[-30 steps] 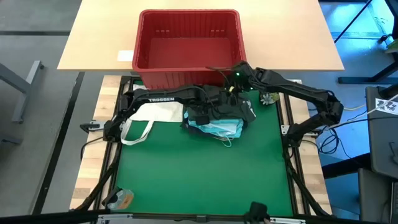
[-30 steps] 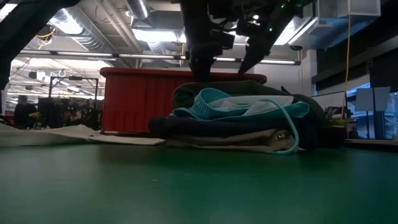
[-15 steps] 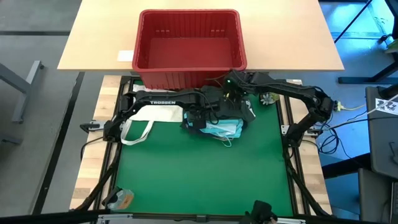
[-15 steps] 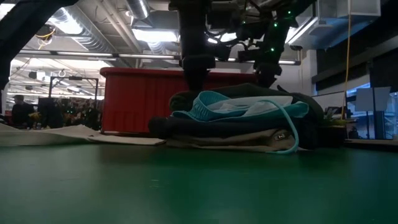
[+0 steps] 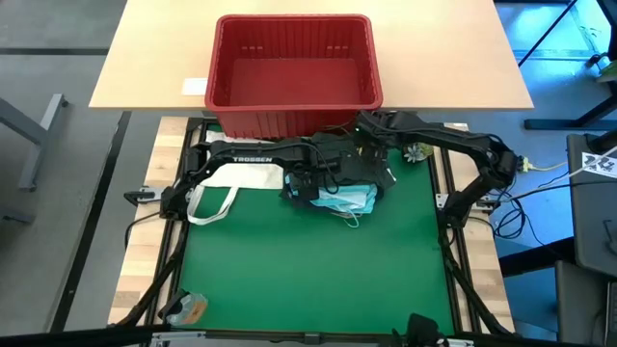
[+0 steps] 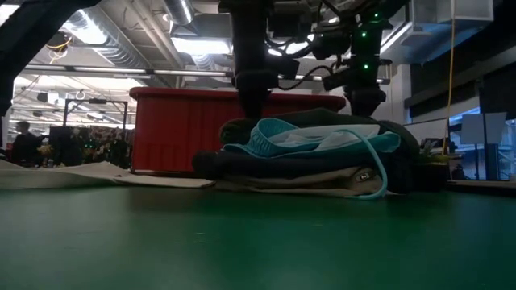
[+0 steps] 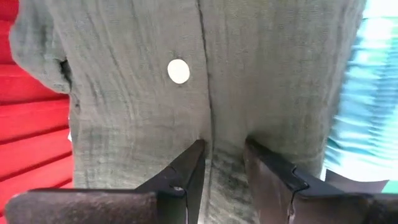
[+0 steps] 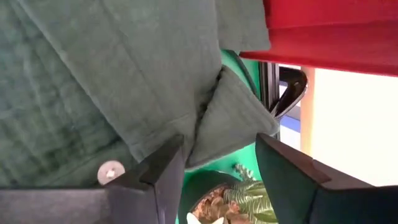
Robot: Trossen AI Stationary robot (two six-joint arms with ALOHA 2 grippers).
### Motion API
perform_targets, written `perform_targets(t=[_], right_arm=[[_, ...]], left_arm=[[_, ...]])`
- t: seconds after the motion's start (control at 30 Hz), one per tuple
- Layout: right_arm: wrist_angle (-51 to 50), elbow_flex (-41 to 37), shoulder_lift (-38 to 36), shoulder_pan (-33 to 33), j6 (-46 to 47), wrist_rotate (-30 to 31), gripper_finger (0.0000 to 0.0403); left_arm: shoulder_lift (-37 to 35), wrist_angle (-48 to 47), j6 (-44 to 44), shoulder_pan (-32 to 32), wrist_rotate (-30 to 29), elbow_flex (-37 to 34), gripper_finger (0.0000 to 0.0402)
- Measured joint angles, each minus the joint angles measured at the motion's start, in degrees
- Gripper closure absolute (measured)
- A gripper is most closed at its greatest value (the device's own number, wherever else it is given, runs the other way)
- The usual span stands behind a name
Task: Fold Laundry from Bin
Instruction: Stack the folded green polo shirt on top of the folded light blue shorts, then put the stack clothes into the red laundry bin
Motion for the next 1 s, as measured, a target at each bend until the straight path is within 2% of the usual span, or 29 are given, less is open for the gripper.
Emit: perform_targets(t=[0.4,0.63,0.8,1.0], right_arm=[[0.1,0.0,-9.7,0.0,0.0,-5.4,0.0207],[-0.3,0.0,-15.7,0.0,2.0,-11.1,0.0207],[-0.2,0.0,-18.6,0.1,2.8,-17.4,0.0207],[1.4,0.0,-18.6,0.1,2.8,-23.8,0.0207]], left_arm=[[-1.5,-0.6,0.4,-0.1,0.3,5.8,0.0293],[-7.3,-0.6,0.2,-0.7,1.4,6.1,0.0293],[-12.0,-0.3,1.2,-1.1,1.8,6.1,0.0293],[-16.1,-1.2,6.0,-0.5,7.8,6.1,0.0293]])
